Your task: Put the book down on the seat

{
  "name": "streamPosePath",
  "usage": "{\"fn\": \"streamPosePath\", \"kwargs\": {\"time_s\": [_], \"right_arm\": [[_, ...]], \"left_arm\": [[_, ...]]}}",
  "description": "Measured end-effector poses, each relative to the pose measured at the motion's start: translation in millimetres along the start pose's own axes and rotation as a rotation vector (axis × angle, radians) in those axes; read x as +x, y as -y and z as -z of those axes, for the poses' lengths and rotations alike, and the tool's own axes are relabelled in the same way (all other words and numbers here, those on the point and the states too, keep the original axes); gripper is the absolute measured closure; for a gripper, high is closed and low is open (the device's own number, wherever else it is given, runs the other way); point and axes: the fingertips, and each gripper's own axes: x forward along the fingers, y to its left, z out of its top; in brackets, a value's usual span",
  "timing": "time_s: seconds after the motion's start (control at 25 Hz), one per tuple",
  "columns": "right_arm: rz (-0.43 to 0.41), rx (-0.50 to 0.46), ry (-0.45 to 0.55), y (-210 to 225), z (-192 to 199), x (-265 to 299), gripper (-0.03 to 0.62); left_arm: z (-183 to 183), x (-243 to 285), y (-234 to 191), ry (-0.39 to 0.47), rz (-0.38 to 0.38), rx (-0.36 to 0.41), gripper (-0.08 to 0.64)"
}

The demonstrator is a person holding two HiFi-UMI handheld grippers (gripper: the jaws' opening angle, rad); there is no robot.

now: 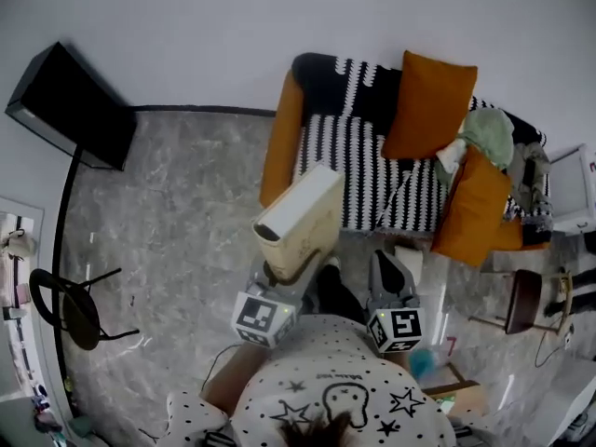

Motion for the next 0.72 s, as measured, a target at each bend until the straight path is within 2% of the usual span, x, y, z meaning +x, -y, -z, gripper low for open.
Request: {"fn": "streamPosePath", "kwargs": {"time_s": [0.28,0.56,0.72], "right_arm": [[-0.040,-0.016,0.032,30.2,-24.6,31.0,0.591],[-0.053,-0.012,0.041,63.2,-33.2,47.5,0.591],[-0.057,-0.020,0.043,74.4,-33.4,49.2,0.591]], "left_arm": [[-18.5,32.8,-0.6,0.042,-0.040,0.006,0.337],[-22.3,63.9,0.3,0.058,-0.076,-0.005,0.336],[-22.9,69.3,-3.0,0.085,-0.096,0.015,0.337]]}}
